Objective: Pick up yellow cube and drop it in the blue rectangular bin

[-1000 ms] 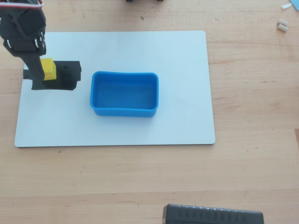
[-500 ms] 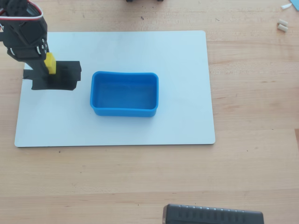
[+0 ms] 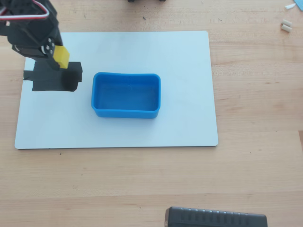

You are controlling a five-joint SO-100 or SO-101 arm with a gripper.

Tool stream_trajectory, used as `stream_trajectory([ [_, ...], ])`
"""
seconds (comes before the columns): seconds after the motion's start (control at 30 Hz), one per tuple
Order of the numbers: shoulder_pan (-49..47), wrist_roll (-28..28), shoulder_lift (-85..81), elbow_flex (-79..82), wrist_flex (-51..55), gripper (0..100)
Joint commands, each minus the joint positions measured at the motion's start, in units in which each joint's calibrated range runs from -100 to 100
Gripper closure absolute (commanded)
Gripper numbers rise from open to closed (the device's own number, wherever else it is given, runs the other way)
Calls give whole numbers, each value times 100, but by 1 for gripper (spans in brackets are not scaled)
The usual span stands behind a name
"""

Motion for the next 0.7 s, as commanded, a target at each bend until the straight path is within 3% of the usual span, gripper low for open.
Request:
stream_trajectory([
  [0.0, -282, -274, -767, -193, 142, 87],
  [0.4, -2169, -1128, -1529, -47, 27, 89],
  [0.67, -2915, -1265, -2523, 1907, -1303, 89],
])
